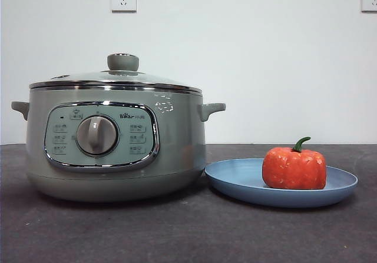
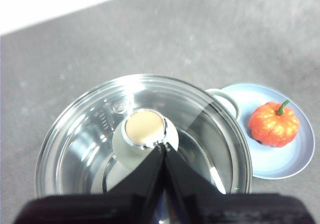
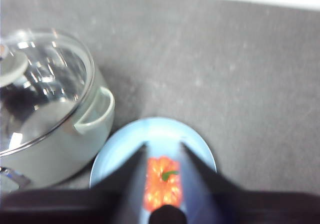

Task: Take the pumpkin out from the steamer,put the pumpkin in the blue plate,close the lid

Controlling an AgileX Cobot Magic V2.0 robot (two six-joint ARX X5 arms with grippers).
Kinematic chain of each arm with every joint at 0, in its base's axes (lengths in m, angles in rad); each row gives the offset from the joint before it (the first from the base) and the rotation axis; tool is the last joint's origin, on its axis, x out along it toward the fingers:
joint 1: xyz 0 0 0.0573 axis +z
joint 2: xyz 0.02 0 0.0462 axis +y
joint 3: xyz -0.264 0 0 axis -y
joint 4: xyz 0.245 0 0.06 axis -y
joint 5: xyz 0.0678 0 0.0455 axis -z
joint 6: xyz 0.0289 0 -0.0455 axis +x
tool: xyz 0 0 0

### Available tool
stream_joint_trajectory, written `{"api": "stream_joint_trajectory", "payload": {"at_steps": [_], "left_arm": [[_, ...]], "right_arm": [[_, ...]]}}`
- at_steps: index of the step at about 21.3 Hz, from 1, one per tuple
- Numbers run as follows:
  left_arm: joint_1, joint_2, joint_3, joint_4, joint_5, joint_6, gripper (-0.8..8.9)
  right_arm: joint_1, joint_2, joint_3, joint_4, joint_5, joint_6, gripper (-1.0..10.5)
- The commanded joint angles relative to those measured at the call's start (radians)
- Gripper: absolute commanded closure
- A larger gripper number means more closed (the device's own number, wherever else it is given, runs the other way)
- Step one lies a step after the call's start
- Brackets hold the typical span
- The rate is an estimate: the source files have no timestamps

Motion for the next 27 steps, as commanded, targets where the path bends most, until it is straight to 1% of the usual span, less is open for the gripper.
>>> {"api": "stream_joint_trajectory", "payload": {"at_steps": [1, 3, 5, 6, 8, 23, 25, 26, 27], "left_arm": [[-0.016, -0.092, -0.144, 0.059, -0.051, -0.013, 8.22], [-0.025, -0.207, -0.283, 0.122, -0.094, -0.041, 8.22], [-0.027, -0.320, -0.408, 0.196, -0.096, -0.055, 8.22], [-0.027, -0.360, -0.446, 0.224, -0.097, -0.054, 8.22], [-0.027, -0.393, -0.455, 0.215, -0.093, -0.055, 8.16], [-0.028, -0.388, -0.455, 0.196, -0.092, -0.054, 8.17], [-0.029, -0.419, -0.455, 0.158, -0.094, -0.048, 8.17], [-0.020, -0.458, -0.455, 0.124, -0.114, -0.018, 8.17], [-0.011, -0.491, -0.455, 0.095, -0.124, -0.006, 8.16]], "right_arm": [[0.000, -0.082, -0.130, 0.102, 0.000, 0.011, 9.6], [0.002, -0.167, -0.242, 0.187, -0.001, 0.047, 9.6], [0.003, -0.230, -0.327, 0.257, 0.000, 0.081, 9.6], [0.003, -0.240, -0.342, 0.264, 0.004, 0.108, 9.6], [0.001, -0.238, -0.342, 0.248, 0.010, 0.148, 9.6], [0.001, -0.238, -0.342, 0.225, 0.007, 0.145, 9.5], [0.001, -0.239, -0.342, 0.225, 0.007, 0.145, 9.5], [0.001, -0.239, -0.342, 0.224, 0.006, 0.145, 9.5], [0.001, -0.239, -0.342, 0.225, 0.006, 0.145, 9.5]]}}
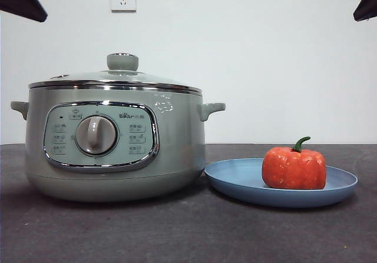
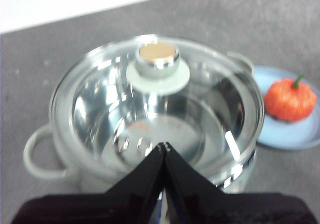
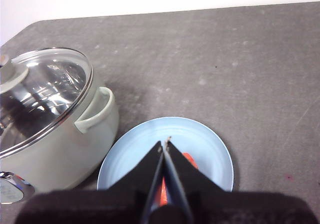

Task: Take the pumpkin out from the steamer,put the pumpkin in the blue plate,close the lid

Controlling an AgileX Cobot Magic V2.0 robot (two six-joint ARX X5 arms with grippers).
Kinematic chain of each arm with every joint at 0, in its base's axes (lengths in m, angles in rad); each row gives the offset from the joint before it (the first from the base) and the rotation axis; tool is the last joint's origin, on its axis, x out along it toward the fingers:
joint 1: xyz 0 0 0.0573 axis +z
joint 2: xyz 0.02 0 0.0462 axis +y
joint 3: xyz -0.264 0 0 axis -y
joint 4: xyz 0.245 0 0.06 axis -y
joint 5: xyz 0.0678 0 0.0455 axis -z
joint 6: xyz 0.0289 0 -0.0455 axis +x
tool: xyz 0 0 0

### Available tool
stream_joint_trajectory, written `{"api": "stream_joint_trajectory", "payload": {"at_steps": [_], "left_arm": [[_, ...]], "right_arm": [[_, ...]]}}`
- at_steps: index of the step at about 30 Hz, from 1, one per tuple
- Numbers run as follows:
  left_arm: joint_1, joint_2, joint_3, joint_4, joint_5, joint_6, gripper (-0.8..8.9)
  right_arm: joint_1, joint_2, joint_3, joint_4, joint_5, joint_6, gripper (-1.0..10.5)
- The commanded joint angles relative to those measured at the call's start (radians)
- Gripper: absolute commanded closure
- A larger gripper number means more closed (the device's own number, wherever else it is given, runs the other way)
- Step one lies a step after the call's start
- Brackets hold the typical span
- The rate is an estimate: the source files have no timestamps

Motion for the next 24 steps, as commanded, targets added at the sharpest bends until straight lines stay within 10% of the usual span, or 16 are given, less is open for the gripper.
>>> {"api": "stream_joint_trajectory", "payload": {"at_steps": [1, 13, 24], "left_arm": [[0.029, -0.110, -0.007, -0.064, -0.019, 0.035, 8.17], [0.423, -0.547, -0.332, 0.111, 0.045, 0.000, 8.16], [0.495, -0.637, -0.639, 0.265, 0.043, -0.079, 8.17]], "right_arm": [[0.001, -0.002, -0.008, 0.003, 0.003, 0.010, 9.5], [0.001, -0.002, -0.008, 0.003, 0.003, 0.010, 9.5], [0.000, -0.002, -0.008, 0.003, 0.003, 0.010, 9.5]]}}
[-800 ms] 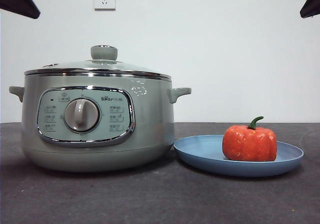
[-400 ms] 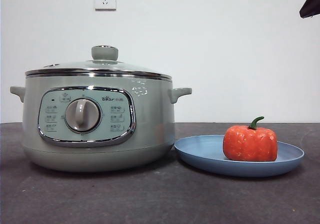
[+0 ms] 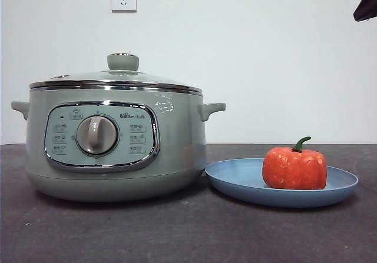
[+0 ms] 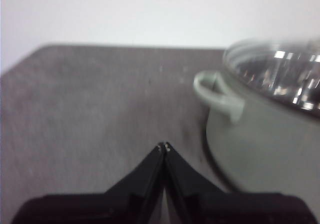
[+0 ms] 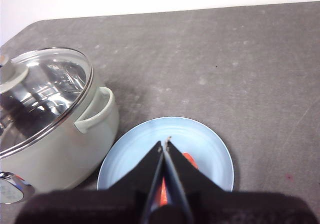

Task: Take the pumpkin out from the steamer,put the pumpkin in the blue plate,close the lid

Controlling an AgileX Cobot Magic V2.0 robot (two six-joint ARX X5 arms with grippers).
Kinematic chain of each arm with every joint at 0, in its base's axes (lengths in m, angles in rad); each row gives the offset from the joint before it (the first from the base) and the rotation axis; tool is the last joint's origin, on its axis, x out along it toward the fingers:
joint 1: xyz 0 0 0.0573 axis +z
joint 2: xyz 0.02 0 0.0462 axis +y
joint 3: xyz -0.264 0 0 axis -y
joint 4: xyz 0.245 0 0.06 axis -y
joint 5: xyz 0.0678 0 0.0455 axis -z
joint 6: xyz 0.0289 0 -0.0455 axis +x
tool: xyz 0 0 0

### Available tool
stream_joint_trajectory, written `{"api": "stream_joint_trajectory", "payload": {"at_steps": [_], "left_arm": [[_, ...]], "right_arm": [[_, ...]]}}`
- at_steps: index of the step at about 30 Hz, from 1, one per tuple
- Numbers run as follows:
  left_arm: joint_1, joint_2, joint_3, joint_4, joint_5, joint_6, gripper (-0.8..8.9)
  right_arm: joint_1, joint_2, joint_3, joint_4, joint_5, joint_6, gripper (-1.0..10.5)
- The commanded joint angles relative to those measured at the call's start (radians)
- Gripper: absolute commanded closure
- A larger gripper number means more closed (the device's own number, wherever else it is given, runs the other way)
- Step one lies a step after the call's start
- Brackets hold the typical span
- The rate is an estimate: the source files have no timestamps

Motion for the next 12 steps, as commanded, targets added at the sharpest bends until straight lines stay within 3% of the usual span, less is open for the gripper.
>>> {"api": "stream_joint_trajectory", "payload": {"at_steps": [1, 12], "left_arm": [[0.003, -0.009, -0.034, 0.016, 0.003, -0.021, 8.17], [0.003, -0.008, -0.043, -0.027, 0.002, -0.019, 8.17]], "right_arm": [[0.000, -0.002, -0.008, 0.003, 0.003, 0.010, 9.5], [0.001, -0.002, -0.008, 0.003, 0.003, 0.010, 9.5]]}}
